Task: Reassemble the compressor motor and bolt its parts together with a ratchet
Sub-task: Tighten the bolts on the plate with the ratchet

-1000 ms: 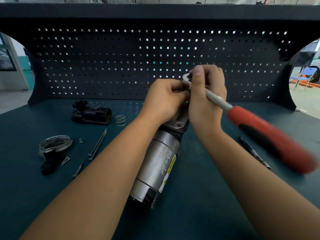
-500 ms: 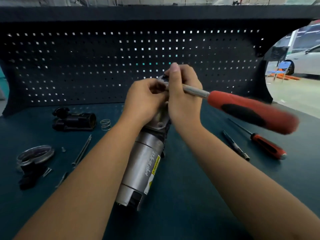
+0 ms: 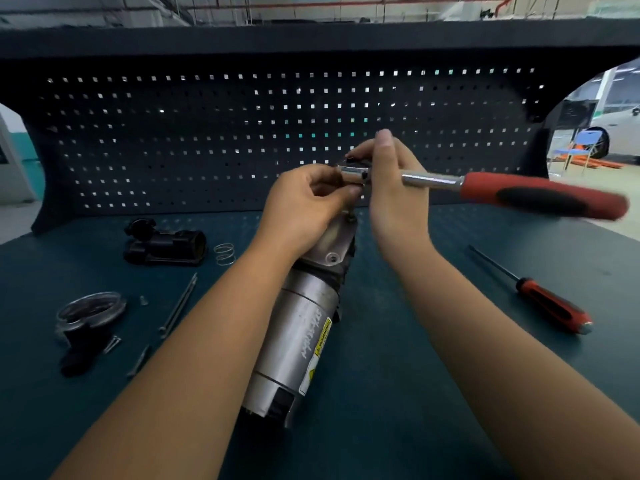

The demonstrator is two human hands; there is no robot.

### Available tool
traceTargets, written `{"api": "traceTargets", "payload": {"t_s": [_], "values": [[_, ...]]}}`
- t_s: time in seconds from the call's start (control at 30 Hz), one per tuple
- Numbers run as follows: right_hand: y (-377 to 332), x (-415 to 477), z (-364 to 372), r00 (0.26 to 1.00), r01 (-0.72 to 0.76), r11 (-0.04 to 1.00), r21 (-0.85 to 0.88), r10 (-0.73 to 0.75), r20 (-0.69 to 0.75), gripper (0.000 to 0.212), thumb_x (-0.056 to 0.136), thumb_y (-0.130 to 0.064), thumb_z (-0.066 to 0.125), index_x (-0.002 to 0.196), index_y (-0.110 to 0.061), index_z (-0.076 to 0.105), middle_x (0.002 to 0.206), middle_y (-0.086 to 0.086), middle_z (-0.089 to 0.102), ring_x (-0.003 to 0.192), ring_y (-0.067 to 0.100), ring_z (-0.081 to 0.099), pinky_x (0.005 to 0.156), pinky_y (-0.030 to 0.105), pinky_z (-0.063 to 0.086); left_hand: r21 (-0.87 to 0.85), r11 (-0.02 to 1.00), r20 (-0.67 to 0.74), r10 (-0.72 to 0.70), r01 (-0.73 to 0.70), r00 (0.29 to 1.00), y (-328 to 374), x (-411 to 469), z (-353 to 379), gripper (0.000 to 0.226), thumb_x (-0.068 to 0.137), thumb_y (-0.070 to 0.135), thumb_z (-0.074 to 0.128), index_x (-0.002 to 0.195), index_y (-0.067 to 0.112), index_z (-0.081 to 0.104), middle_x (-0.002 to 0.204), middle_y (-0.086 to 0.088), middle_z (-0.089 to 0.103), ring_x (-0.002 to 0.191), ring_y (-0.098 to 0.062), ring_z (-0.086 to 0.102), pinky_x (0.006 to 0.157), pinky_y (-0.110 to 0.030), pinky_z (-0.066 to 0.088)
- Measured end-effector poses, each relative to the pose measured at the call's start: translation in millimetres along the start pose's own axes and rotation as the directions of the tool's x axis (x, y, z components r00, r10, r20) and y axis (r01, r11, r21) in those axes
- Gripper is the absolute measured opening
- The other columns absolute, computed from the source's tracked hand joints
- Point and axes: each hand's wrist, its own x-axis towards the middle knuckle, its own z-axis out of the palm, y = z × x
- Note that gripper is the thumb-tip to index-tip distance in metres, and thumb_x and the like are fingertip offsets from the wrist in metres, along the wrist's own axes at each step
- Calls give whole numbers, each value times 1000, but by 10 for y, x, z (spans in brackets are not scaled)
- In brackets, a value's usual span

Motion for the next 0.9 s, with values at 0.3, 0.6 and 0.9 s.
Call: {"api": "traceTargets", "payload": {"t_s": [0.3,0.6,0.9], "values": [[-32,-104,92,998,17,1000,23,-16,-58,33,97,-32,43,68,-25,57,70,-3,63,72,11,60,68,26,48,-64,998,-14,-21,20,1000,13,-25,3,14,78,4,72,74,18,69,68,6,70,63,-3,64,64,-19,52],[-45,54,1,910,-413,802,432,379,166,58,100,-47,34,60,-18,64,66,4,68,65,17,65,74,37,55,9,1000,17,8,-8,1000,8,-9,35,11,77,14,75,85,18,68,81,2,71,75,-8,67,74,-22,52],[19,-117,73,989,-87,974,210,110,-103,48,100,-39,34,75,-21,71,70,-3,69,70,8,65,66,19,50,72,997,23,33,-35,999,8,-30,4,12,78,21,75,87,23,68,82,11,71,77,1,65,70,-12,49]]}}
